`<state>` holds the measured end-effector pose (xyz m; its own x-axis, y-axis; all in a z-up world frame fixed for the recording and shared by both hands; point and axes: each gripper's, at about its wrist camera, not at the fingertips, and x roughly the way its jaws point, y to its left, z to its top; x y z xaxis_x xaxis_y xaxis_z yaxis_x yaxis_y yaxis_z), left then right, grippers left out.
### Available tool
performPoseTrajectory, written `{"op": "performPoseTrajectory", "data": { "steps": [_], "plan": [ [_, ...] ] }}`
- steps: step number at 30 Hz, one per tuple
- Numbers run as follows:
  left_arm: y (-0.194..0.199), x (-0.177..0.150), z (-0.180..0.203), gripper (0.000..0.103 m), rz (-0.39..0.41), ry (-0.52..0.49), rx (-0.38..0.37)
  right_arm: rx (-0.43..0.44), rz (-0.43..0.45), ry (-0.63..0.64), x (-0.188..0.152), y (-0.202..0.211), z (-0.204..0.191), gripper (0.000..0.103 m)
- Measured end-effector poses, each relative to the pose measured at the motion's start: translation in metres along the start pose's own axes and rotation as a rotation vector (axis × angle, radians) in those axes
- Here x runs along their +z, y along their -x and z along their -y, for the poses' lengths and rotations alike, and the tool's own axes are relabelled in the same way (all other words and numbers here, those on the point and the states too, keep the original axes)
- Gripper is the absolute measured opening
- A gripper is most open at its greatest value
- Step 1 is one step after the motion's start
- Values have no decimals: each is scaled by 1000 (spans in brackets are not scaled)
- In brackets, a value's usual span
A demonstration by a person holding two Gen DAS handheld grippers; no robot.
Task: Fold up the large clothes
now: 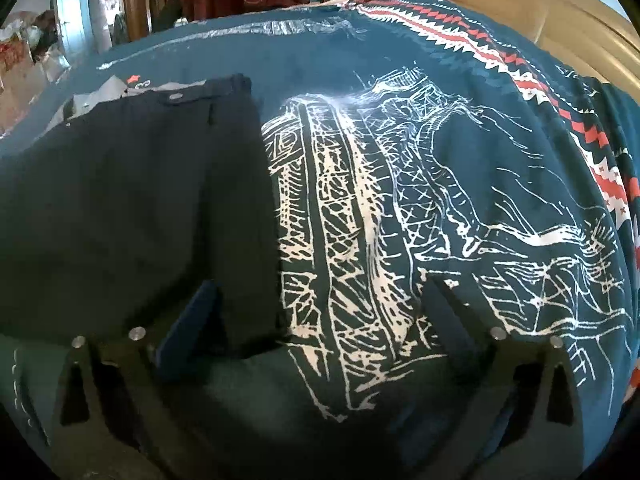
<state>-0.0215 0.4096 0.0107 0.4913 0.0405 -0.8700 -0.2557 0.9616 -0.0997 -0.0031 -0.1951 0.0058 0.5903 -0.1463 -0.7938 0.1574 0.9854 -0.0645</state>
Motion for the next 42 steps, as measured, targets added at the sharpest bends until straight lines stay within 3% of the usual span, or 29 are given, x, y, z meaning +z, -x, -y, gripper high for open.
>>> {"op": "performPoseTrajectory", "data": {
  "steps": [5,9,14,17,20,23,25,27,28,31,35,37,42],
  "plan": [
    [3,0,-3,98,9,47,-56,33,-15,-37,-2,4,4,103],
    [4,1,-16,103,18,171,-127,100,-18,-133,-6,2,13,103],
    [2,4,-23,103,31,316,-128,54,34,-98,-14,0,5,103],
    [8,-3,-27,103,110,345,-144,57,46,-101,-15,0,6,103],
    [23,-8,-22,94,171,268,-14,68,48,-106,-14,0,8,103],
    [61,-4,-38,94,306,179,253,64,50,-106,-14,0,8,103],
    [89,0,-59,95,385,185,378,59,52,-106,-15,0,8,103],
    [110,2,-79,100,427,196,429,50,53,-103,-16,1,8,103],
    [114,3,-87,101,417,205,411,52,52,-101,-15,0,7,103],
    [95,2,-88,101,308,192,223,53,56,-100,-15,-1,8,103],
    [43,-15,-41,101,189,83,180,51,64,-100,-16,-2,7,103],
    [22,-21,-28,103,124,60,204,49,69,-99,-17,-2,7,103],
    [6,-15,-31,103,93,95,162,49,87,-103,-19,-2,6,103]
  ]
}}
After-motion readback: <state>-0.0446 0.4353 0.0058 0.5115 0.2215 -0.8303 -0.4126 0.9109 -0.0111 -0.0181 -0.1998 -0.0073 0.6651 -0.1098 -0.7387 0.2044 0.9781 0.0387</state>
